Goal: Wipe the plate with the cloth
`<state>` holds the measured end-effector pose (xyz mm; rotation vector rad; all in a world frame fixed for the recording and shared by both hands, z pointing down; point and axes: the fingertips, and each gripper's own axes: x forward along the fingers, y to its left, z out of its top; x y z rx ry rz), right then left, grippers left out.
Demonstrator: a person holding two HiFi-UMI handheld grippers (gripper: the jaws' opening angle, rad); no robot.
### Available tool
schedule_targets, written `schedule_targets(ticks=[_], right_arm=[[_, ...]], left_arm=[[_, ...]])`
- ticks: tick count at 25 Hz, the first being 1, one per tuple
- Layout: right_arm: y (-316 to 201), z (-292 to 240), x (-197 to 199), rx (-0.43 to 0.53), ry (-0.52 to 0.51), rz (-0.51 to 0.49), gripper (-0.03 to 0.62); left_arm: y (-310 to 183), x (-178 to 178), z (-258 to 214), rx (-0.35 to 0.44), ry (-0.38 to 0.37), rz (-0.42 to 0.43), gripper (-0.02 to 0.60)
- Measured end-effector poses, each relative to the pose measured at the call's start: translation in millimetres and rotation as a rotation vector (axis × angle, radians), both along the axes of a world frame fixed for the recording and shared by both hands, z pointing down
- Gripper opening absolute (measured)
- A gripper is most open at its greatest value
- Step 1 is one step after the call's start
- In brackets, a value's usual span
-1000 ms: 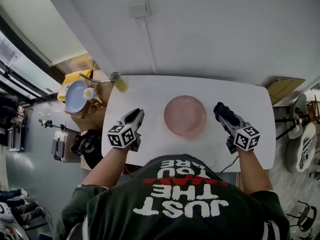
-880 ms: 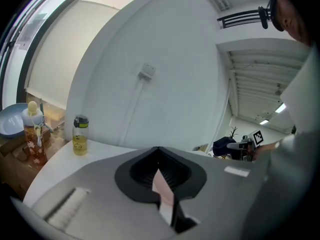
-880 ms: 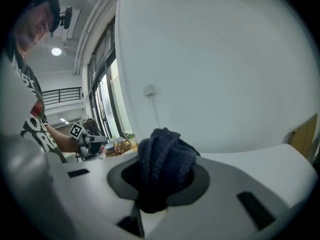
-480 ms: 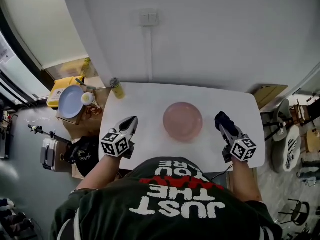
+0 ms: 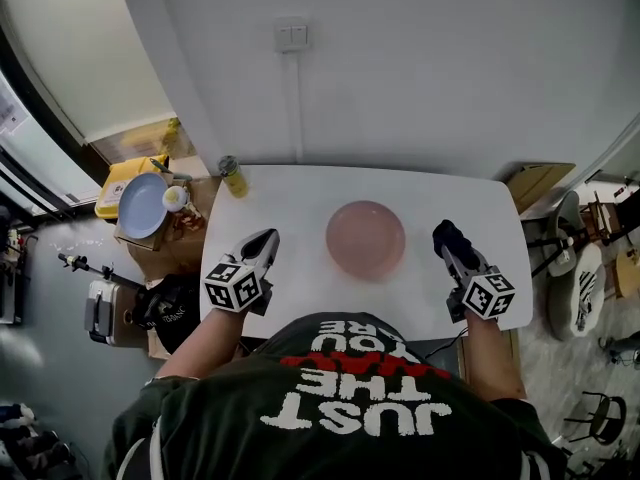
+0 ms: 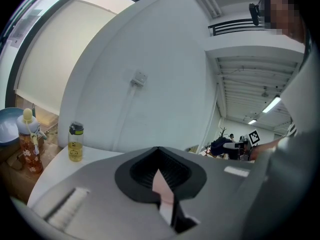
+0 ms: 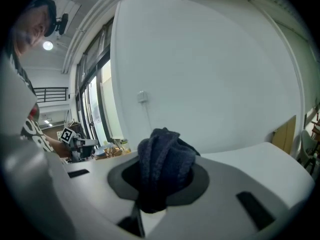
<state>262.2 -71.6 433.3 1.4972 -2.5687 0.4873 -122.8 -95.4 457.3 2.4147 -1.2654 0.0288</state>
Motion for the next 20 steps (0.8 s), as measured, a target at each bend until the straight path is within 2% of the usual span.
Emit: schedule_targets(ticks=[20], right_arm=[[-4.2, 1.4, -0.6, -0.012, 0.029, -0.014, 0.072]], left_arm=[[1.6, -3.2, 1.5, 0.006, -0.023, -0.004, 0.007]])
